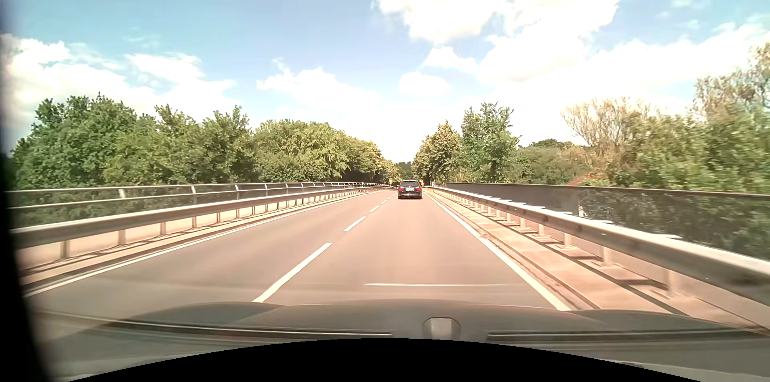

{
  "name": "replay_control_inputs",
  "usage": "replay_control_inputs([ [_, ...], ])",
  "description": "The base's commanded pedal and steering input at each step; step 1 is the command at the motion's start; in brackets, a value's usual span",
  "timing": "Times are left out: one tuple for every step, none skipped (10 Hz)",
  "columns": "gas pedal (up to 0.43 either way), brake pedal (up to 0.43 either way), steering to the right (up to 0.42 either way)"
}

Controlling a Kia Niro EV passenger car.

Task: Follow the waypoints while adhering to traffic rules and regulations

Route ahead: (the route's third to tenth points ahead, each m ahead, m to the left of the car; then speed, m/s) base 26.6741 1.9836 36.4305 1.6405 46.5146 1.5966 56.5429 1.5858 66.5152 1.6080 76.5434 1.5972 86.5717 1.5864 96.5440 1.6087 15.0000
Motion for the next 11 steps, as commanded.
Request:
replay_control_inputs([
  [0.15, 0.006, 0.002],
  [0.15, 0.006, 0.003],
  [0.15, 0.006, 0.003],
  [0.15, 0.006, 0.002],
  [0.15, 0.006, 0.003],
  [0.15, 0.006, 0.003],
  [0.15, 0.006, 0.003],
  [0.15, 0.006, 0.003],
  [0.15, 0.006, 0.003],
  [0.15, 0.006, 0.003],
  [0.15, 0.006, 0.003],
])
